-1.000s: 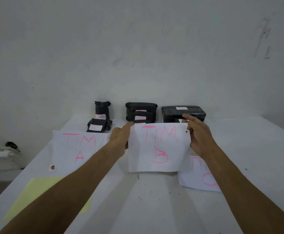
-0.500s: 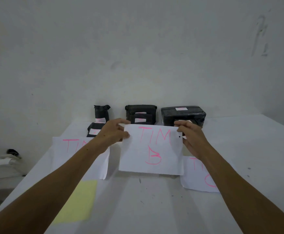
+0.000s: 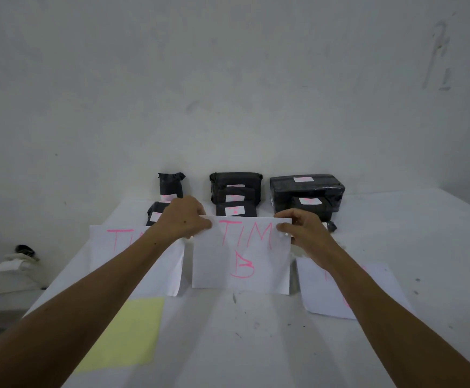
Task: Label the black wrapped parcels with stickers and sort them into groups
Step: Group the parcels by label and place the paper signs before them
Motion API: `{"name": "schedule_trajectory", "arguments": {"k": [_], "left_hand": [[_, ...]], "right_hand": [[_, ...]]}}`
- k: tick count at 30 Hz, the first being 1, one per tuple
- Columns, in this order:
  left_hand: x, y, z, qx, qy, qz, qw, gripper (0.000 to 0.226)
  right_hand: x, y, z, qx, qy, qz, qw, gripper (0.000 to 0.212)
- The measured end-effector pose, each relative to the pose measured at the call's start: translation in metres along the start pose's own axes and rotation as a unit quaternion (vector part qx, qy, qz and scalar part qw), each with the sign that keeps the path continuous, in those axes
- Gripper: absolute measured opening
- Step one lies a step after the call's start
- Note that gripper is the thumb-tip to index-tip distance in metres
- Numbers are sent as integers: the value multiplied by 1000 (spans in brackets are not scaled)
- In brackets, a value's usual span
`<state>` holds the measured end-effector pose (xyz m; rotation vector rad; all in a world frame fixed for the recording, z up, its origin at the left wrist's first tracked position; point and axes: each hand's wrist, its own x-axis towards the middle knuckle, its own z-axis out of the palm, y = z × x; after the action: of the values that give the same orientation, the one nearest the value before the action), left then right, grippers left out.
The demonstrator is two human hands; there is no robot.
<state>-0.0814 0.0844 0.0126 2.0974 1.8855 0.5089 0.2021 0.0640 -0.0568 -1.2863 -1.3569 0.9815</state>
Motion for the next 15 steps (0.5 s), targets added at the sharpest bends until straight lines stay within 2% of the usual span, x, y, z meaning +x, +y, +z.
{"name": "schedule_trajectory", "arguments": {"k": [4,10,15], "left_hand": [[2,-1,0,30,0,-1,1000,45],[4,0,-3,12,4,-6,1000,40],[2,-5,0,28,4,-17,999,45]], "right_hand": [[0,-4,-2,-38,1,-18,999,17],[4,-10,-1,-31,11,-32,999,18],[6,-4,-3,-28,10,-12,999,19]]}}
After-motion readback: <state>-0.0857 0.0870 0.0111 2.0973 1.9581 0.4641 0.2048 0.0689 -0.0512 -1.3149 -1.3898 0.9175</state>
